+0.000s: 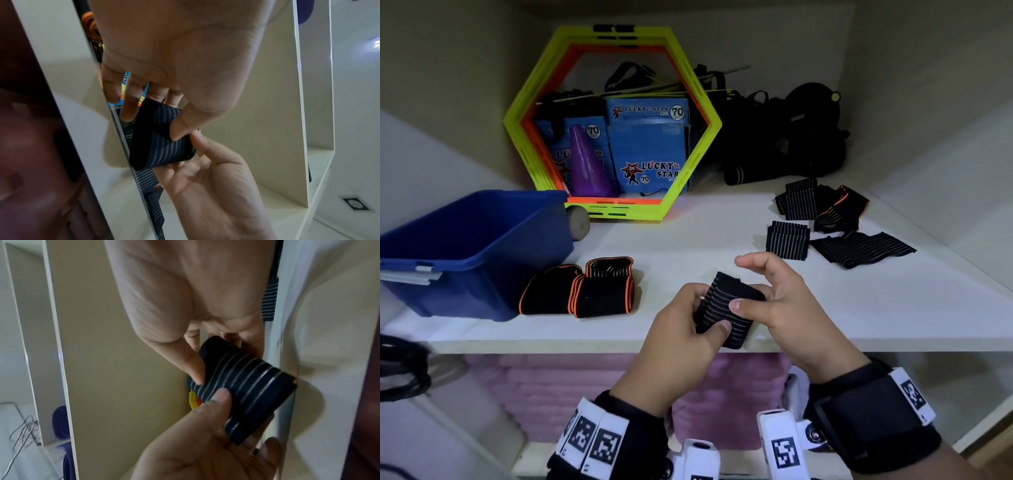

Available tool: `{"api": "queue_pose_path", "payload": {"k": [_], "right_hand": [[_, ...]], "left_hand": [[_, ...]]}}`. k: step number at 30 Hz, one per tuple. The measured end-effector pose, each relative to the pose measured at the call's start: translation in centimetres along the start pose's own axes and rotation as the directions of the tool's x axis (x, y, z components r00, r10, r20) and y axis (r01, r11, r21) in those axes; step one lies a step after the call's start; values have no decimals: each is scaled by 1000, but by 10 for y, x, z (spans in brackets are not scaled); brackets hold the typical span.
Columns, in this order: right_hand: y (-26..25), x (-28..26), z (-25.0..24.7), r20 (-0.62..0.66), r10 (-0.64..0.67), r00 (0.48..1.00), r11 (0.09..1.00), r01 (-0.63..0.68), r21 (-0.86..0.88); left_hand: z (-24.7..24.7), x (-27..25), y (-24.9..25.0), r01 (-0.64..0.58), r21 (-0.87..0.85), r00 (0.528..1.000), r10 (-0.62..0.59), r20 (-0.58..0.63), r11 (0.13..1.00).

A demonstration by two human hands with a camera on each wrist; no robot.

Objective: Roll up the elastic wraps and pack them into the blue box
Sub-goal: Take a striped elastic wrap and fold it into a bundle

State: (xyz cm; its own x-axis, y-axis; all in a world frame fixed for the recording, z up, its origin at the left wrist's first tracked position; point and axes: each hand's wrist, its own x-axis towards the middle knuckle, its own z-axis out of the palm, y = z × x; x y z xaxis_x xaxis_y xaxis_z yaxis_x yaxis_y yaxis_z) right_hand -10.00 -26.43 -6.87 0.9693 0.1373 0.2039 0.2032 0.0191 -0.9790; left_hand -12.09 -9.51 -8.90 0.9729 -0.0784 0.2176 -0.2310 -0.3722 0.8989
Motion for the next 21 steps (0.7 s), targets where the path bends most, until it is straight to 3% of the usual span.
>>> {"api": "queue_pose_path", "payload": {"k": [3,7,11,14,17,21], "right_hand": [[2,1,-2,19,-7,1000,985,10,-174],[5,2,-5,-5,53,999,918,-51,-394],[4,-2,-6,-89,42,995,736,-92,-671],[7,-5,-6,-102,-46,994,570,-57,-819],[4,-6,-8,88,-190,978,538,178,-824],[-7,-7,-12,344,-30,939,441,321,-838]], "left_hand": [[-1,3,0,50,-62,999,-51,-6,997],[-4,8,4,118,3,988,-117,-103,993],[0,10,2,34,346,986,25,-164,938],[-3,10,2,-19,455,986,93,-141,890],[-21,8,2,-60,494,973,160,-164,867],[-74,6,-2,-31,614,923,258,-284,788]]}}
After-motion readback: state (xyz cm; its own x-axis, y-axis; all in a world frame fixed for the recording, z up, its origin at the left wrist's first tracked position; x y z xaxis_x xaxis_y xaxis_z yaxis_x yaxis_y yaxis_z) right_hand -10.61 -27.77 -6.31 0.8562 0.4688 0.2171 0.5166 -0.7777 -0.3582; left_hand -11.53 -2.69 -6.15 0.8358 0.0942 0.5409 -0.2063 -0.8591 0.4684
